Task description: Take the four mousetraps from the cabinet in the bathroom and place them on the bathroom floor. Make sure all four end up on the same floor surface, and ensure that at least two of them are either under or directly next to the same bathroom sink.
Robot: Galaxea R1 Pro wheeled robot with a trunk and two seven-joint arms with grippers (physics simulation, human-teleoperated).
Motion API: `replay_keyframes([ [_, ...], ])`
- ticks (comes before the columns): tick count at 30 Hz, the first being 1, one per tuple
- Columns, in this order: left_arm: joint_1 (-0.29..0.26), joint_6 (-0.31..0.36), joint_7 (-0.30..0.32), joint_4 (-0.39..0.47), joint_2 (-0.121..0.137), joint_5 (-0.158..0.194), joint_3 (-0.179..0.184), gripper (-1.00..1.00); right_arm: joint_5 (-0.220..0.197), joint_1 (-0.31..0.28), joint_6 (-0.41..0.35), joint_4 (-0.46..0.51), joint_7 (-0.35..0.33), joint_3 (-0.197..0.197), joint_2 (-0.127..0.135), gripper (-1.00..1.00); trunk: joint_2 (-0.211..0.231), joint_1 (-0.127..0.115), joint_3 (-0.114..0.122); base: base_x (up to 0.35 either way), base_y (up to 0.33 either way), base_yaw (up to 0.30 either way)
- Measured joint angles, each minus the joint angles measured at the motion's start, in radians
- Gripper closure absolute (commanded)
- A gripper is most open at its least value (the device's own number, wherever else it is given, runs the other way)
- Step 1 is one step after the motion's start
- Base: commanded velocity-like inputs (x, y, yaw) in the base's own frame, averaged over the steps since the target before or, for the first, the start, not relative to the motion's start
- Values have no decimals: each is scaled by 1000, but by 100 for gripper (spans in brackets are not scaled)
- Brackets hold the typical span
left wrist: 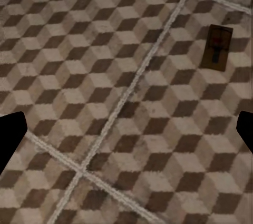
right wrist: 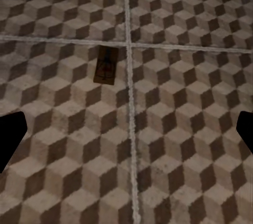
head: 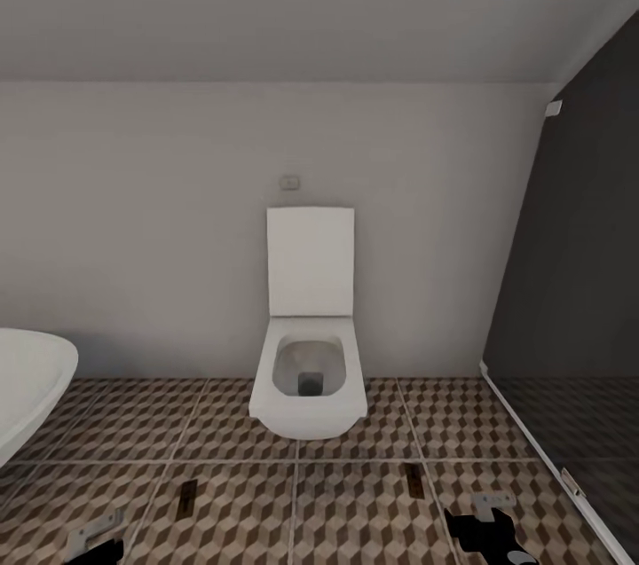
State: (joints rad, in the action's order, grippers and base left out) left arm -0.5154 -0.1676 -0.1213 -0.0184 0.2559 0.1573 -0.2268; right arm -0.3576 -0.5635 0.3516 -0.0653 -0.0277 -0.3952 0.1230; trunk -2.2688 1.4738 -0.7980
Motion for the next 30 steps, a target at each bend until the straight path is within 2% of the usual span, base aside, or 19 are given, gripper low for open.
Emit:
replay_keyframes([
  [9,1,-24,-1,-16,-4,0,0,-100,0,0,0,0,0,0,-1,-100,63,-35,28,0,0,0],
  [30,2,-26,-1,-22,-6,1,0,-100,0,0,0,0,1,0,-3,-100,210,-115,94,0,0,0],
])
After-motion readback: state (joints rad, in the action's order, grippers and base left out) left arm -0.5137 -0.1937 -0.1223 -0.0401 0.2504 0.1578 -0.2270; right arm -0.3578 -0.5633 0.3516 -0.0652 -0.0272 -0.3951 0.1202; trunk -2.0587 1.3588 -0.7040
